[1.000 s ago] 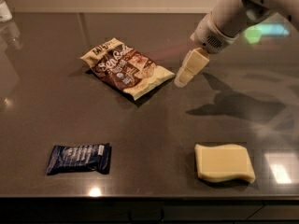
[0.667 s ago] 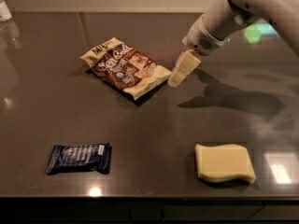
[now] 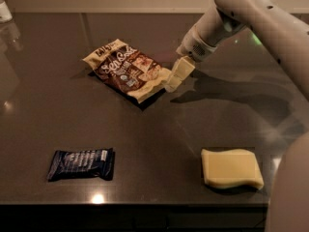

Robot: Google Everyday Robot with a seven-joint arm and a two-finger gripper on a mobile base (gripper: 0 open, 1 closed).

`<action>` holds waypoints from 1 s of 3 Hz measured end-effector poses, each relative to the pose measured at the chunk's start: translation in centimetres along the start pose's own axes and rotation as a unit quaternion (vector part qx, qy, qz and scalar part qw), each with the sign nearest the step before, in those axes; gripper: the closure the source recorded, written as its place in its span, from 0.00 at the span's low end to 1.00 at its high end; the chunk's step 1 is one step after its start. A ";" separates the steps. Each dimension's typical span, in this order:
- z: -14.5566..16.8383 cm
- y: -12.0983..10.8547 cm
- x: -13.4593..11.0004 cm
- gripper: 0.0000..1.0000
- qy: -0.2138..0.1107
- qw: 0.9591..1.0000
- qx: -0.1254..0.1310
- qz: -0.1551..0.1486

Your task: Move brown chip bag near sponge

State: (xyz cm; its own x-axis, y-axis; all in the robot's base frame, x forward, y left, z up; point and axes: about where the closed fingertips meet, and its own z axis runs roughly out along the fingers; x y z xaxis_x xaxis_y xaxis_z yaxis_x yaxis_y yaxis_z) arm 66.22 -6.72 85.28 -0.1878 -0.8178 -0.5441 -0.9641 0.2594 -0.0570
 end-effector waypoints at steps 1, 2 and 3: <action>2.7 0.1 -1.2 0.00 -0.011 1.000 -0.022 0.000; 3.1 0.1 -1.7 0.00 -0.013 1.000 -0.026 0.002; 3.5 0.3 -2.2 0.18 -0.014 0.999 -0.030 -0.001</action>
Offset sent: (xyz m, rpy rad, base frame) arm 0.0090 0.0322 -0.0159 0.0476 0.0324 0.0236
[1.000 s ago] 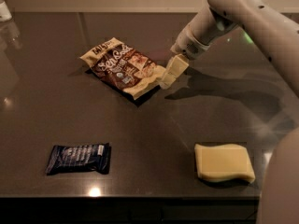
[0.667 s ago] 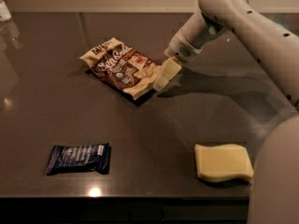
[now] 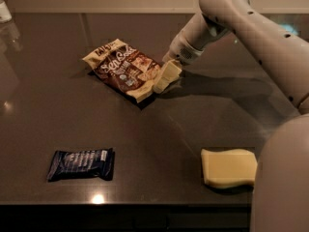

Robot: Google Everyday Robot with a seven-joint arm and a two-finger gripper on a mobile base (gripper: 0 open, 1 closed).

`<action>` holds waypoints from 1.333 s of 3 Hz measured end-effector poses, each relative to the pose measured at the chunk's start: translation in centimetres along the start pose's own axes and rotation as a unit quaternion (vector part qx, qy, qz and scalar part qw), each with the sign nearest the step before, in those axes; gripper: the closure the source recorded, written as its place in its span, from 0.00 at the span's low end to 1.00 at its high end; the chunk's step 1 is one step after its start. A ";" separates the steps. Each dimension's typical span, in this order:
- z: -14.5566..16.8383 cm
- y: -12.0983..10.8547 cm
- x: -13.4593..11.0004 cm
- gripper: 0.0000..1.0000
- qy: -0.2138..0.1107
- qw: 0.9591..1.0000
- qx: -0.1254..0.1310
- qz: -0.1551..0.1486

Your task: Move brown chip bag near sponge

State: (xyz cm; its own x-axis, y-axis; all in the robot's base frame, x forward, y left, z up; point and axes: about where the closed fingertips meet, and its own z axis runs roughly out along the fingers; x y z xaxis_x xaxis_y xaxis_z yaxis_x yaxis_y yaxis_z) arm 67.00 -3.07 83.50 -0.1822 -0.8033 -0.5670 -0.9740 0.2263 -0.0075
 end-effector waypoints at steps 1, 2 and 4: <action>0.0 0.4 0.1 0.41 0.003 1.000 -0.004 -0.003; -0.2 0.7 0.4 0.64 0.005 1.000 -0.005 -0.002; -3.5 2.1 0.0 1.00 -0.007 1.000 0.006 0.000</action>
Offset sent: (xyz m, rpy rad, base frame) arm -0.0133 -0.0119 0.0054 -0.0130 0.0045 0.0006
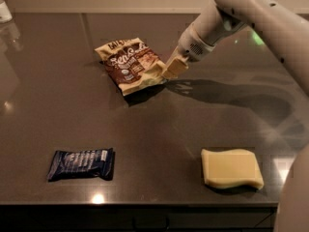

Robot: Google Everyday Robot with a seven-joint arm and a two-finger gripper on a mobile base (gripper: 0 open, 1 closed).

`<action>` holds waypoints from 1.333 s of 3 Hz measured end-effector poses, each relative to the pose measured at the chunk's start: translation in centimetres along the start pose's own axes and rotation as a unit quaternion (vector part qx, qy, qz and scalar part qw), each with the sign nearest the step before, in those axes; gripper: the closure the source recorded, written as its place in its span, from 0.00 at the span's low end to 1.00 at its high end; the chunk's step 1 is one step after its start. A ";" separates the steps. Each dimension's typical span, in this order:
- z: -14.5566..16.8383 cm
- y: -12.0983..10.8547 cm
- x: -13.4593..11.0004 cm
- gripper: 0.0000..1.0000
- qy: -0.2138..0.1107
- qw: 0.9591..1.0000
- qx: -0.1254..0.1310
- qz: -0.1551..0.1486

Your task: Move brown chip bag near sponge

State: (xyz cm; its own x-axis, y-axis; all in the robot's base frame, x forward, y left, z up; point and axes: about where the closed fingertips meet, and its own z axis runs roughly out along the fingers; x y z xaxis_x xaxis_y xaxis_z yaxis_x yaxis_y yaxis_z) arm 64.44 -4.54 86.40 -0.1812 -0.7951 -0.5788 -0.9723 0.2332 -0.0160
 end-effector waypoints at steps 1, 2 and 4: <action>-2.7 1.6 -0.2 1.00 -0.007 1.000 0.003 0.000; -5.8 3.8 -0.2 1.00 -0.013 1.000 0.003 0.000; -11.4 8.7 2.6 1.00 -0.012 0.999 0.011 0.036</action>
Offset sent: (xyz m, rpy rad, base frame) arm -0.0788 -0.0425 0.0818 0.0375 -0.0179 -0.0097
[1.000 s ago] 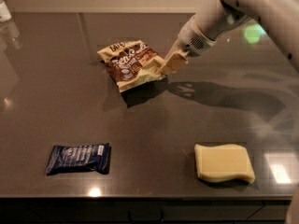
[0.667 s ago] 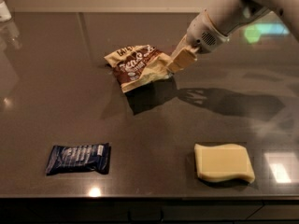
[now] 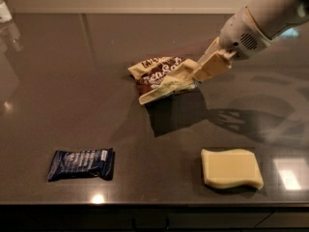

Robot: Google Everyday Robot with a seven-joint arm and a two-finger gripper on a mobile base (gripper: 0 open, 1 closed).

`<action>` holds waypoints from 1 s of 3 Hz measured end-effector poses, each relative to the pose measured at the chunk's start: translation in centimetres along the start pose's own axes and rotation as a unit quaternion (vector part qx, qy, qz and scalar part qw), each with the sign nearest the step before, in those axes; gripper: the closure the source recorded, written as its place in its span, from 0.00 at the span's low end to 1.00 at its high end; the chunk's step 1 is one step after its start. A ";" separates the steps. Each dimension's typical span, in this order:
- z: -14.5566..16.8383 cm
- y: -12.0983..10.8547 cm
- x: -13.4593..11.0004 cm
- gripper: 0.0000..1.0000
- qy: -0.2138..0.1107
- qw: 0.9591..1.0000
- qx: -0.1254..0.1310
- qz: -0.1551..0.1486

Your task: Move brown chip bag near sponge

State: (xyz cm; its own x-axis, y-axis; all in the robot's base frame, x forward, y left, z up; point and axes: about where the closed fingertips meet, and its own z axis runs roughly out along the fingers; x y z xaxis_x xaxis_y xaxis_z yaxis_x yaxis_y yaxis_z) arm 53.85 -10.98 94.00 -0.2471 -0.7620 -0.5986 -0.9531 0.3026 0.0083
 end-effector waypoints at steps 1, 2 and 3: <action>-1.6 1.8 1.8 1.00 0.002 1.000 0.007 0.024; -2.6 3.5 3.7 1.00 0.007 0.999 0.007 0.048; -3.2 4.7 5.2 1.00 0.009 0.997 0.004 0.070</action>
Offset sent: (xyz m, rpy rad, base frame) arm -0.0746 -0.0558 -0.0060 0.0002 0.0929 -0.1411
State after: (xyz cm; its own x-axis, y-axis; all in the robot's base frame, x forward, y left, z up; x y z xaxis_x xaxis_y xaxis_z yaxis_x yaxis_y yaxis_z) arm 47.52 -15.35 93.49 -0.3816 -0.7223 -0.5768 -0.9074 0.4117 0.0846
